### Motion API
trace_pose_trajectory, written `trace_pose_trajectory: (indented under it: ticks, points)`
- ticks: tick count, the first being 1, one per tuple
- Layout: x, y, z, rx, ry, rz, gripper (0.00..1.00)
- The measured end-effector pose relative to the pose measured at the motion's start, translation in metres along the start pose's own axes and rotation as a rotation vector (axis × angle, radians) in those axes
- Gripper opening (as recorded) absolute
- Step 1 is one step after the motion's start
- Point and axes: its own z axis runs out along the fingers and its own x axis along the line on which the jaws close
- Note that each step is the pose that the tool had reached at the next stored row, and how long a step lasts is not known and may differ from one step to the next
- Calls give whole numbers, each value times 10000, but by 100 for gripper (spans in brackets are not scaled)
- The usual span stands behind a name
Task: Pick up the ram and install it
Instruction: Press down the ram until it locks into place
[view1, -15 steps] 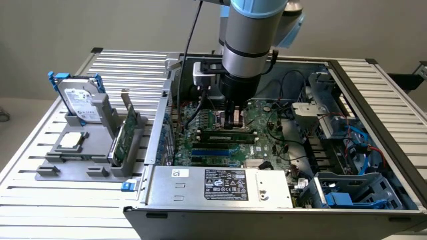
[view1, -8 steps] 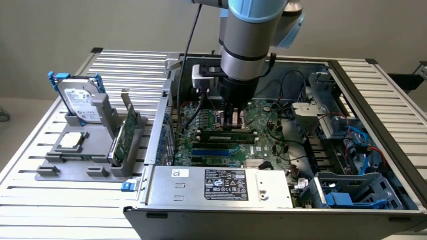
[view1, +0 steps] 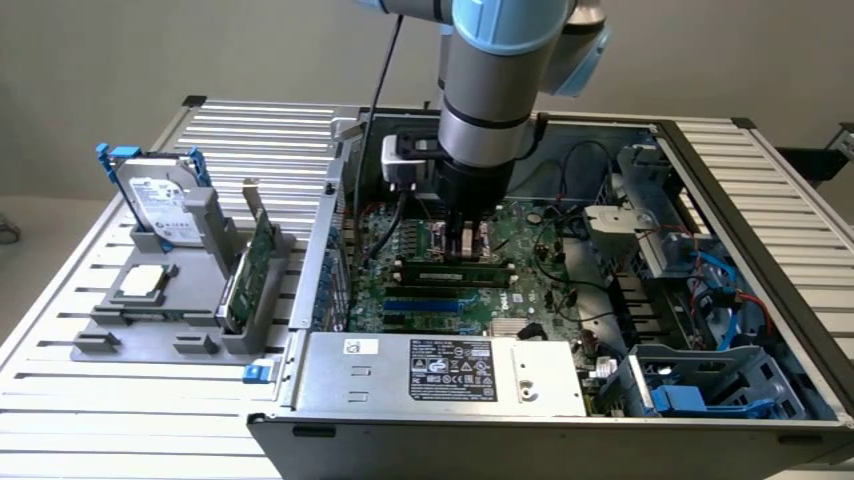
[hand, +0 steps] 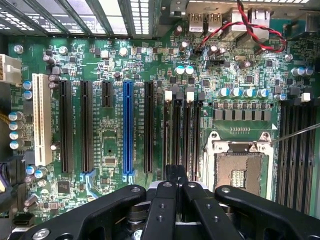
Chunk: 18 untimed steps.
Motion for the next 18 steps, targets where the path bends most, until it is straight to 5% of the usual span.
trace_pose_trajectory:
  ticks: [18]
  points:
    - [6, -3, 88, -2, 5, 1, 11]
